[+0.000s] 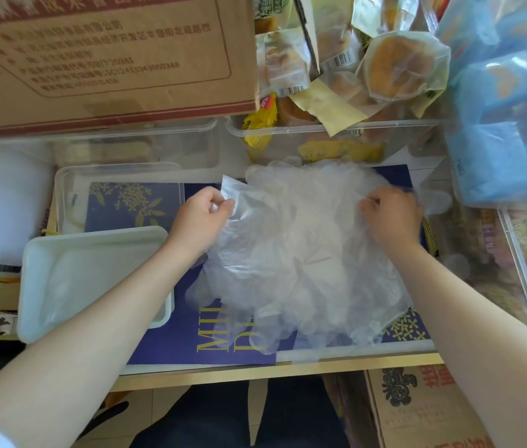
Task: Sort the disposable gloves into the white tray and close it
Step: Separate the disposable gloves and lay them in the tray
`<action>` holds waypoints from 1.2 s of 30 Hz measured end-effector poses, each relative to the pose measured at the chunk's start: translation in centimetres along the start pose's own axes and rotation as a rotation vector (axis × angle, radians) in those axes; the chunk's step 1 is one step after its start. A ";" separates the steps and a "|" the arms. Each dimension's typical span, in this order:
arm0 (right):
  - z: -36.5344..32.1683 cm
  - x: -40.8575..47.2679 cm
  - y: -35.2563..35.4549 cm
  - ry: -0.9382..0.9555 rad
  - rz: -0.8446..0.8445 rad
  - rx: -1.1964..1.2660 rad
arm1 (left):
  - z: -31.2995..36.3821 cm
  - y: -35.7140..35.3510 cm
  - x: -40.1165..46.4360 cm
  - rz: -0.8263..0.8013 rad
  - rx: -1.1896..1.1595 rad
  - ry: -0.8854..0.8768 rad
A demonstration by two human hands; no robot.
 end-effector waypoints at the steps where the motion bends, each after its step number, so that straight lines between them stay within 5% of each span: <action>1: -0.1 0.0 0.5 0.039 0.061 0.037 | 0.1 0.0 0.0 0.016 -0.017 -0.014; 5: -2.6 -2.5 4.4 0.270 0.119 0.431 | 0.5 0.7 0.0 0.099 -0.082 -0.064; 7: -4.5 -4.5 6.5 0.317 -0.196 0.806 | 1.0 1.0 -0.1 0.130 -0.124 -0.094; 10: -6.9 -7.6 8.3 0.252 -0.982 1.453 | 1.8 1.4 0.2 0.169 -0.179 -0.131; 12: -8.1 -8.9 8.2 0.235 -1.135 1.538 | 2.5 1.7 0.4 0.137 -0.230 -0.144; 15: -9.2 -9.9 6.1 -0.035 -1.122 1.463 | 3.7 1.2 -0.1 -0.004 -0.426 -0.097; 18: -10.0 -10.4 4.5 -0.084 -1.146 1.307 | 4.2 0.6 -1.2 -0.201 -0.643 0.062; 23: -9.8 -10.9 1.3 -0.296 -1.192 1.391 | 2.8 0.6 -3.1 -0.473 -0.582 0.034; 31: -7.9 -10.2 2.8 -0.295 -1.049 1.431 | 0.8 1.9 -3.0 -0.245 -0.346 -0.019; 36: -8.4 -10.0 2.8 -0.100 -0.656 0.974 | 0.3 2.5 -3.0 -0.191 -0.421 -0.028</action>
Point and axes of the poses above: each hand's wrist, its own x-axis towards the middle knuckle, its own y-axis out of the back of the hand, z = x × y, the point moved 4 cm from there along x, towards the middle knuckle, and after that the axes turned 8 degrees about -y, right-handed, at the moved point
